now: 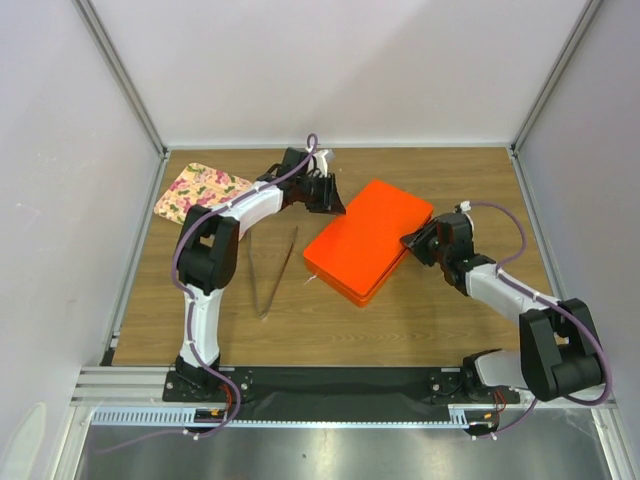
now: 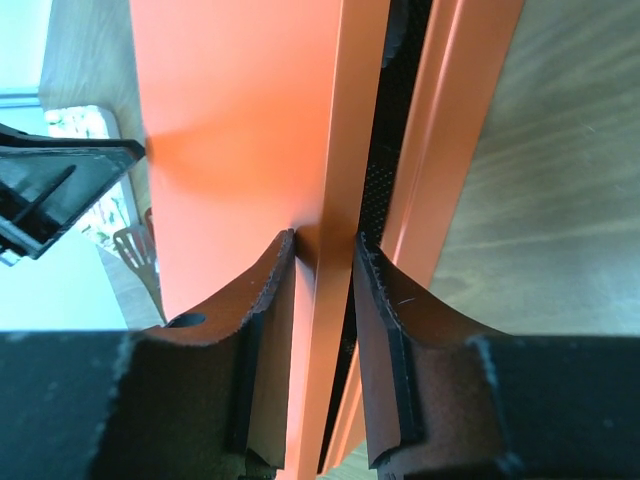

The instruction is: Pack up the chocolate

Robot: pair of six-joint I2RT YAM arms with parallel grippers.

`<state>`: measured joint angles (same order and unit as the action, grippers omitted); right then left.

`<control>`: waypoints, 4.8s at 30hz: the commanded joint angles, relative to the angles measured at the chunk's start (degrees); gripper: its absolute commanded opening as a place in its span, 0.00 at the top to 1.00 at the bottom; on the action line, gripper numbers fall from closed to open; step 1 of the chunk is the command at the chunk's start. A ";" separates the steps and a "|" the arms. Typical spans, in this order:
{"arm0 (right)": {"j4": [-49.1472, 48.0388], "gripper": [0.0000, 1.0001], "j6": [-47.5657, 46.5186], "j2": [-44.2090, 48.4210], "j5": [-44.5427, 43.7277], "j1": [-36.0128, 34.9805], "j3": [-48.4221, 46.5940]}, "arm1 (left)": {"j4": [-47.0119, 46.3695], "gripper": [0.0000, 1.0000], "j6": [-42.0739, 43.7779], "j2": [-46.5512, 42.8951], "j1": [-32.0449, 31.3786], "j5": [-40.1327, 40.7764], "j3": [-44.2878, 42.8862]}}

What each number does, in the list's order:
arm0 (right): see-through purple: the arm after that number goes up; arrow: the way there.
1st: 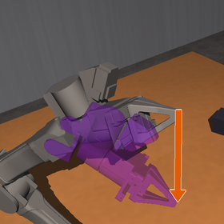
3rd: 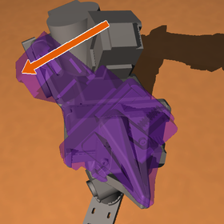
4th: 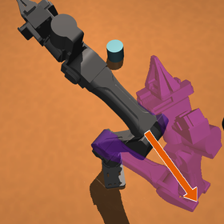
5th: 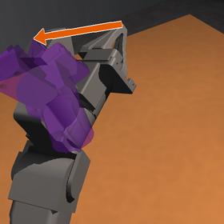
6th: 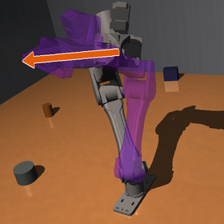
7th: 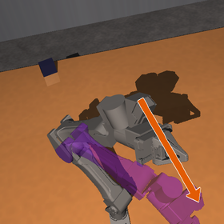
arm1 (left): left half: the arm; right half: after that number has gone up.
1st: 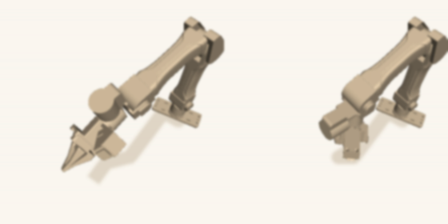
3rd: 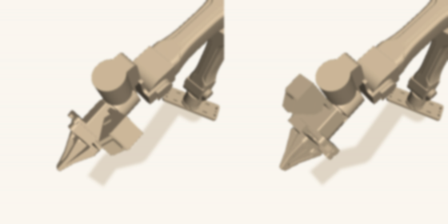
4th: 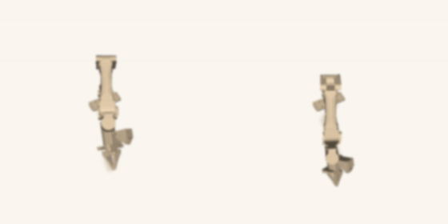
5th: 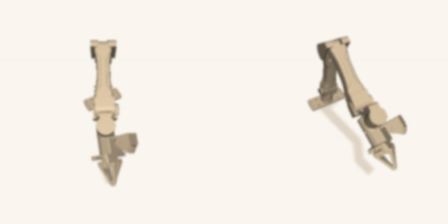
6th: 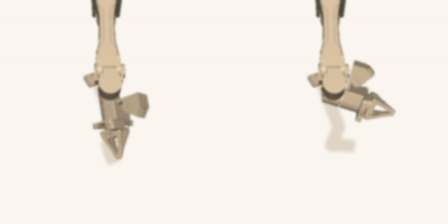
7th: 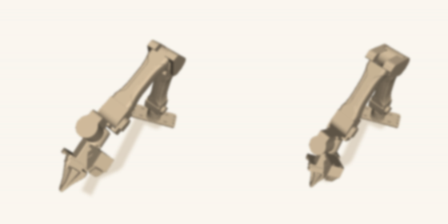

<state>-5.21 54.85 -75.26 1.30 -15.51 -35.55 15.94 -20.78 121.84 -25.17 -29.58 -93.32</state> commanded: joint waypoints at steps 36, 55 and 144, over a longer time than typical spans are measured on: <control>7.33 0.60 -4.14 3.55 -8.16 1.18 2.76 | 1.11 0.52 1.88 -2.31 -1.20 -0.03 0.59; 4.94 0.72 -4.93 1.96 -7.80 2.32 4.35 | -2.49 0.57 -0.14 -2.75 -4.36 -2.67 2.96; -3.49 0.68 -3.96 6.71 5.12 6.55 6.55 | 5.76 0.42 7.24 -4.07 -6.21 1.37 1.12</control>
<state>-5.23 49.71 -68.36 5.15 -7.60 -27.79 22.04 -15.31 117.03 -31.38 -26.83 -91.94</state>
